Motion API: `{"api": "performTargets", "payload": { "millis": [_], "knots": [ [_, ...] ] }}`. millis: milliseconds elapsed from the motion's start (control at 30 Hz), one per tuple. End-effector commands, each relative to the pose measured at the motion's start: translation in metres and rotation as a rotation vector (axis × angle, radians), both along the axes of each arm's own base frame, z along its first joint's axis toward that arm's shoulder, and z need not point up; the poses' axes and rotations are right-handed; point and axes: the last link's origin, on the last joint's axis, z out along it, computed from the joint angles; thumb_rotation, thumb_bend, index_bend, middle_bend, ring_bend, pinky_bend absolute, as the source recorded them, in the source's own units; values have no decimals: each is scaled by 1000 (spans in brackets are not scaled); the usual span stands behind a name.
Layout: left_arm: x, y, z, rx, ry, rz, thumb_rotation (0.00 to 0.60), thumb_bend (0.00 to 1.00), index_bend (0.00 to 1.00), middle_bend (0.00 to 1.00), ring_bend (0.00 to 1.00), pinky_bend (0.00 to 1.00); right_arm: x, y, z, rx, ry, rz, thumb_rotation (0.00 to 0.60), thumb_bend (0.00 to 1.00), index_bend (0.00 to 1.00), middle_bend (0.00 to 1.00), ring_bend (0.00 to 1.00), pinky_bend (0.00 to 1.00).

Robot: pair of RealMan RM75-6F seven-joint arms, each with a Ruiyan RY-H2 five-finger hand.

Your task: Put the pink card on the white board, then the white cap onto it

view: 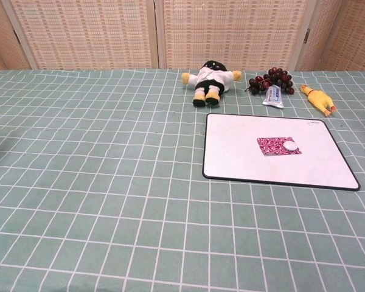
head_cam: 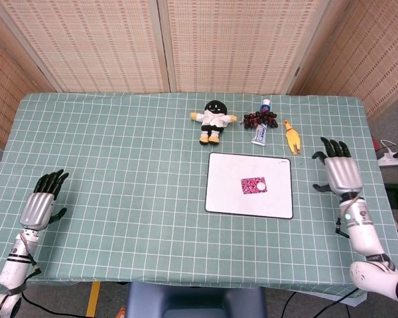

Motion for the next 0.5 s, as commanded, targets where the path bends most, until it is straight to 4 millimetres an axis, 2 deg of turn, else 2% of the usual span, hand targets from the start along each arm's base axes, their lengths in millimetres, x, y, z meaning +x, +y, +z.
{"api": "performTargets", "payload": {
  "millis": [33, 100, 200, 500],
  "knots": [
    [0, 1, 0, 6, -2, 2, 600, 223, 0, 0, 0, 0, -74, 48, 27, -112, -34, -15, 600, 0, 290, 0, 0, 0],
    [0, 0, 0, 10, -2, 2, 600, 223, 0, 0, 0, 0, -91, 53, 29, -139, -25, -29, 600, 0, 286, 0, 0, 0],
    [1, 0, 0, 17, -2, -2, 600, 223, 0, 0, 0, 0, -106, 52, 28, -158, -51, -55, 600, 0, 283, 0, 0, 0],
    [5, 0, -4, 5, 4, -14, 600, 223, 0, 0, 0, 0, -120, 44, 26, -138, -80, -72, 600, 0, 274, 0, 0, 0]
  ]
}}
